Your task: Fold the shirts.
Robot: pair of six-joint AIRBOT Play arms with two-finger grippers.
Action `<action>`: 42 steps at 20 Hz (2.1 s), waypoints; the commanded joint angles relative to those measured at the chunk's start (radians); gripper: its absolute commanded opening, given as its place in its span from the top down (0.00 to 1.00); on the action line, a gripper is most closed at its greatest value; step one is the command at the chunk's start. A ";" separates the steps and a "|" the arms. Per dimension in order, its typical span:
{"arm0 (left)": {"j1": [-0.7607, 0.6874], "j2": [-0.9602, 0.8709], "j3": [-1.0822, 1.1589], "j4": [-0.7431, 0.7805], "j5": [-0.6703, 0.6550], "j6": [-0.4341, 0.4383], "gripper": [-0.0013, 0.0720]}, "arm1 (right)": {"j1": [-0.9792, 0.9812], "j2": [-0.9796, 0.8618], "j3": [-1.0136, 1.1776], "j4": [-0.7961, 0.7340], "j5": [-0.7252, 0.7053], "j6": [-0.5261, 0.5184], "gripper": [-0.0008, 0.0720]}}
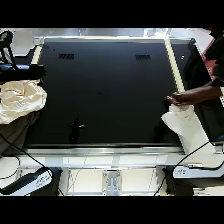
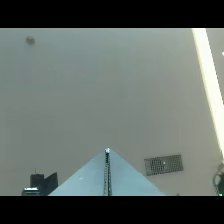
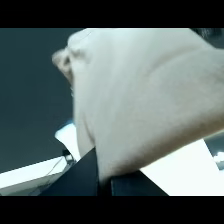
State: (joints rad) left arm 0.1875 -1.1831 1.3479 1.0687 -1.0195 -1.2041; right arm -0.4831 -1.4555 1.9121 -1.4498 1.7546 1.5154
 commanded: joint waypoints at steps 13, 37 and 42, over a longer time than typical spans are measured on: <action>-0.007 0.001 0.000 -0.007 -0.127 -0.001 0.96 | -0.153 0.554 -1.144 -0.364 -0.226 -0.069 0.97; -0.007 -0.027 0.000 -0.007 -0.130 -0.001 0.96 | 0.300 0.615 -0.681 0.628 -0.562 -0.294 0.40; -0.007 -0.027 0.000 -0.007 -0.130 -0.001 0.96 | 0.347 0.611 -0.681 0.609 -0.489 -0.294 0.40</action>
